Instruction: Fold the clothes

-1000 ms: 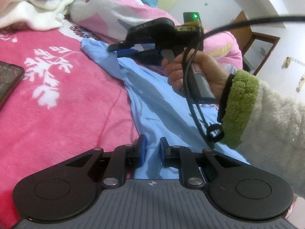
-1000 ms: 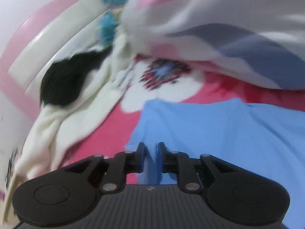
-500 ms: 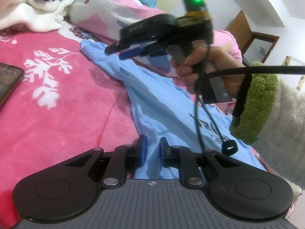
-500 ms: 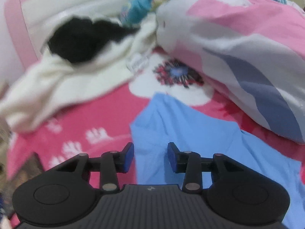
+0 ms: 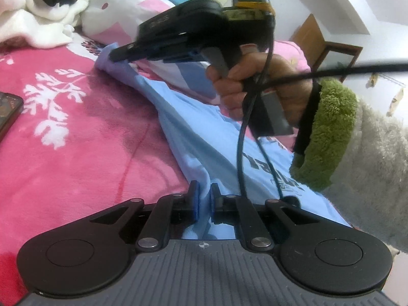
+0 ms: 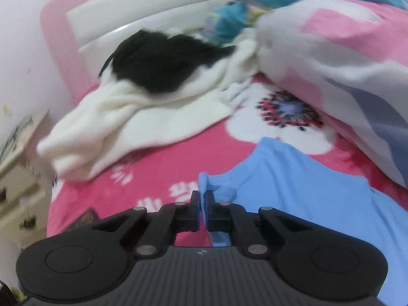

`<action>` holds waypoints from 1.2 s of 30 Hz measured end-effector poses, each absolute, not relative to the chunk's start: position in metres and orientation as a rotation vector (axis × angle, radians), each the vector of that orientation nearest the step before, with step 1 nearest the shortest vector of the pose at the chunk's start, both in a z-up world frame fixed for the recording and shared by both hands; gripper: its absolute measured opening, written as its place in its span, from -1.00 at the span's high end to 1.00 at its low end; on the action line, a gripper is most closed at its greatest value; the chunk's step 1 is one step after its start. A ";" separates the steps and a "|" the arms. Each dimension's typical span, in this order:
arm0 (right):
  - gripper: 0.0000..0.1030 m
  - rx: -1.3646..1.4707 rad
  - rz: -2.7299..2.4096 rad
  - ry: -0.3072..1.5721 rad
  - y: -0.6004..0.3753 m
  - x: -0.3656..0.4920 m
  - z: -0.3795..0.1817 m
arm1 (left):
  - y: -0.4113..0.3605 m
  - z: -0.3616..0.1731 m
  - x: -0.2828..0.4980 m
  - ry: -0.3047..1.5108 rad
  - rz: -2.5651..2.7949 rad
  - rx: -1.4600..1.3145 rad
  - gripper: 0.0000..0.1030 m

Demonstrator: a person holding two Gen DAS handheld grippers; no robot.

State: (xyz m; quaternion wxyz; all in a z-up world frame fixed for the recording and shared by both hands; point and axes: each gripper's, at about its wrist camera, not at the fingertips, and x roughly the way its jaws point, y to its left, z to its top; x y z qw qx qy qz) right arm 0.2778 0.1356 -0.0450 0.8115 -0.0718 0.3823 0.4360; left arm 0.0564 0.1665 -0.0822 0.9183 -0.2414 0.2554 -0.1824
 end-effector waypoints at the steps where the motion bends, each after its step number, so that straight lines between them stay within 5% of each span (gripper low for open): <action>1: 0.93 -0.183 0.933 0.814 0.141 0.276 -0.050 | 0.167 -0.082 0.056 0.526 -0.374 -0.498 0.87; 7: 0.90 -0.351 0.917 0.815 0.166 0.266 -0.082 | 0.169 -0.084 0.060 0.543 -0.368 -0.519 0.87; 9: 0.42 -0.319 0.912 0.825 0.161 0.264 -0.067 | 0.171 -0.085 0.061 0.551 -0.371 -0.535 0.86; 11: 0.20 -0.248 0.901 0.773 0.139 0.256 -0.041 | 0.173 -0.085 0.061 0.561 -0.376 -0.552 0.81; 14: 0.18 -0.141 0.852 0.693 0.087 0.235 0.006 | 0.174 -0.080 0.059 0.577 -0.390 -0.567 0.48; 22: 0.12 0.068 0.688 0.631 -0.058 0.143 0.074 | 0.168 -0.062 0.025 0.633 -0.367 -0.514 0.25; 31: 0.12 0.111 0.678 0.901 -0.009 0.138 0.010 | 0.163 -0.062 0.002 0.653 -0.283 -0.480 0.31; 36: 0.13 -0.013 0.631 0.930 0.058 0.163 -0.020 | 0.165 -0.067 -0.001 0.649 -0.229 -0.485 0.79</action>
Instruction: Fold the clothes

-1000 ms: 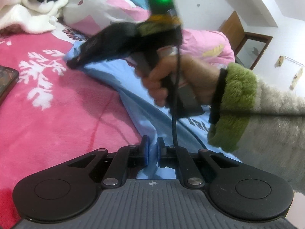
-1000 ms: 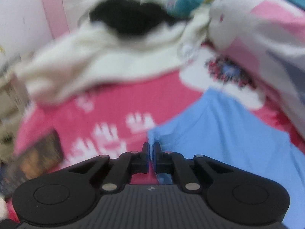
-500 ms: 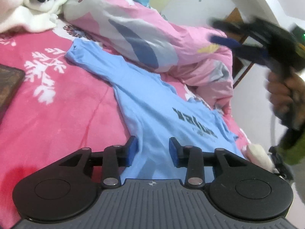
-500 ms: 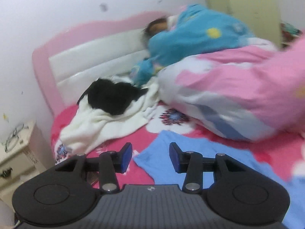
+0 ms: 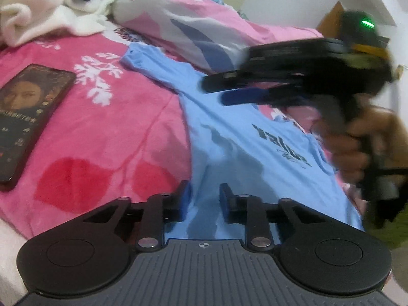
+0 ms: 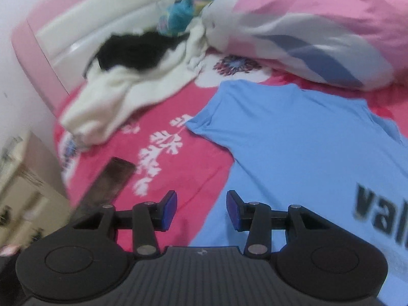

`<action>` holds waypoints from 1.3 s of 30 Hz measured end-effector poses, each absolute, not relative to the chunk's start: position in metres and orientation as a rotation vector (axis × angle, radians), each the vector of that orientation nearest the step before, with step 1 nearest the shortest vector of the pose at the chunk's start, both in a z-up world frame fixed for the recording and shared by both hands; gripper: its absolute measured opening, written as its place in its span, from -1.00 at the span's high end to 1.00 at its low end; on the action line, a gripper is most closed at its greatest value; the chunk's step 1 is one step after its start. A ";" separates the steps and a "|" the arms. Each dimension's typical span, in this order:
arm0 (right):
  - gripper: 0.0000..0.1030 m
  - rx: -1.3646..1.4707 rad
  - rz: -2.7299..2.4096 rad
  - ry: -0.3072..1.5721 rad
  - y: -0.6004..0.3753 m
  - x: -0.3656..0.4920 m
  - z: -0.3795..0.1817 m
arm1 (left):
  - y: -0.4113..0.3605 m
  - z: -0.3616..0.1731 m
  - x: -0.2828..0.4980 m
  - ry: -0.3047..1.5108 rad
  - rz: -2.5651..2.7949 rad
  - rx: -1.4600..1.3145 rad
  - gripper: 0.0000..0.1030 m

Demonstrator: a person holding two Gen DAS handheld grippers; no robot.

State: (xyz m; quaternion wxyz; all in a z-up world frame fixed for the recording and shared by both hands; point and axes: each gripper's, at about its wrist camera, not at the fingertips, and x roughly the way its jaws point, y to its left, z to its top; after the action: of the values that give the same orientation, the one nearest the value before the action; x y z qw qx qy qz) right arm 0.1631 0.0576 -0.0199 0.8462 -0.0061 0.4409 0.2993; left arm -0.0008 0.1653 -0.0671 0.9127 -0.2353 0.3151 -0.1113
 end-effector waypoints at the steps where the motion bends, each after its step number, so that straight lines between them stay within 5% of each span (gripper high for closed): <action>1: 0.13 -0.039 0.615 0.936 0.068 0.168 -0.026 | 0.167 -0.068 -0.001 0.647 -0.223 -0.487 0.87; 4: 0.19 -0.112 0.563 0.964 0.082 0.176 -0.046 | 0.171 -0.071 -0.004 0.628 -0.223 -0.505 0.98; 9: 0.87 -0.105 0.531 0.972 0.075 0.180 -0.057 | 0.178 -0.074 -0.009 0.608 -0.252 -0.531 1.00; 12: 0.94 -0.067 0.562 0.969 0.070 0.177 -0.052 | 0.186 -0.073 -0.013 0.604 -0.267 -0.557 1.00; 22: 0.80 -0.026 0.612 0.951 0.078 0.176 -0.063 | 0.213 -0.084 -0.020 0.622 -0.285 -0.680 0.95; 25: 0.52 0.067 0.636 0.929 0.057 0.168 -0.045 | 0.217 -0.082 -0.025 0.642 -0.345 -0.675 0.57; 29: 0.40 0.171 0.665 0.833 0.007 0.131 -0.007 | 0.210 -0.074 -0.038 0.672 -0.395 -0.571 0.38; 39: 0.28 0.399 0.574 0.757 -0.127 -0.006 0.010 | 0.189 -0.075 -0.058 0.774 -0.330 -0.458 0.44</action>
State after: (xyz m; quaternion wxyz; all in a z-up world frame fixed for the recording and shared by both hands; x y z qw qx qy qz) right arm -0.0060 -0.1274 0.0105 0.8701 0.1909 0.3620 0.2746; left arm -0.0585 0.1890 -0.0753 0.8874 -0.2205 0.3722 -0.1590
